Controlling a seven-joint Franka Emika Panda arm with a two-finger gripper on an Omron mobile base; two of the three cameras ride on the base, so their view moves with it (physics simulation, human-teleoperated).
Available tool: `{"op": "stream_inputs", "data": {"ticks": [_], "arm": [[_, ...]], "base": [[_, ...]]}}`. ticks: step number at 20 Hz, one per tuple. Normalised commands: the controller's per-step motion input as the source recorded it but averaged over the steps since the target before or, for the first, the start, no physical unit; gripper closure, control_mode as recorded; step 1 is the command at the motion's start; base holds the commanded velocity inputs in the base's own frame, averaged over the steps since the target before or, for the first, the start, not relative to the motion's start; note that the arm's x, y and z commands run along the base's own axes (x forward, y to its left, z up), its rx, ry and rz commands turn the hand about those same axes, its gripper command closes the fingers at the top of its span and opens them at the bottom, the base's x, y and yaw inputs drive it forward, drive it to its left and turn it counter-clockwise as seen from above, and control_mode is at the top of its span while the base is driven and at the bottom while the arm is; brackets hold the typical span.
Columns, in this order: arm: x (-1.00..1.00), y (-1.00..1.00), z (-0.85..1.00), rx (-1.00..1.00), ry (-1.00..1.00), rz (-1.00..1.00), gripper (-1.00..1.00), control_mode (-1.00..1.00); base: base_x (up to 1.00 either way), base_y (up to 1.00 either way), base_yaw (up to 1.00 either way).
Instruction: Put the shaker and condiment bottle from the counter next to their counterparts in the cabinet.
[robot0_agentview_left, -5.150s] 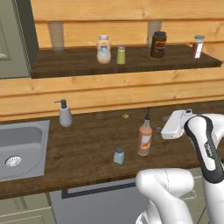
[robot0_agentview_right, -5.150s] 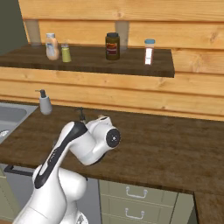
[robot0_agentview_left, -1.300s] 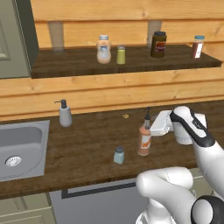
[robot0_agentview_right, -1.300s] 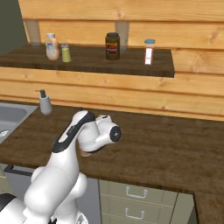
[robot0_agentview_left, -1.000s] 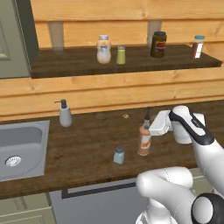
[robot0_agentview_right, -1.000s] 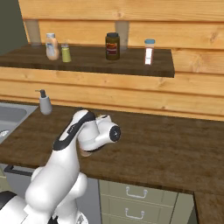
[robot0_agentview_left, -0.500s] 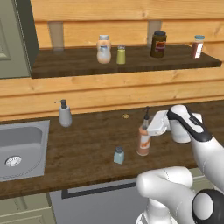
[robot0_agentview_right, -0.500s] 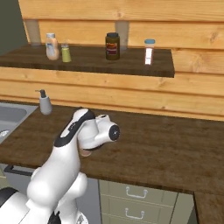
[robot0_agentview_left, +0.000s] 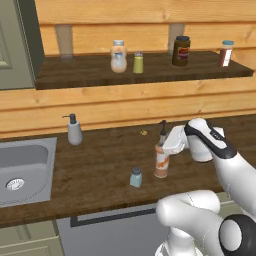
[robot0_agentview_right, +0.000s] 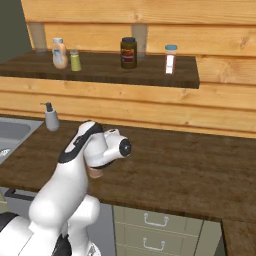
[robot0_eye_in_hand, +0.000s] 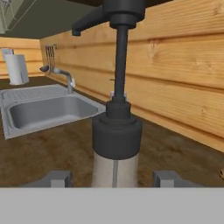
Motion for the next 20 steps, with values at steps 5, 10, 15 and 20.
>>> {"op": "stream_inputs", "data": {"ticks": [5, 10, 15, 20], "arm": [[0.06, 0.04, 0.08, -0.01, 0.04, 0.01, 1.0, -1.0], [-0.46, -0.31, 0.79, 0.0, -0.15, -0.05, 1.0, -1.0], [-0.3, -0.21, 0.71, -0.01, -0.18, -0.1, 1.0, -1.0], [-0.06, -0.12, 0.63, -0.01, -0.11, -0.14, 1.0, -1.0]], "base": [[0.0, 0.0, 0.0], [0.0, 0.0, 0.0], [0.0, 0.0, 0.0], [0.0, 0.0, 0.0]]}}
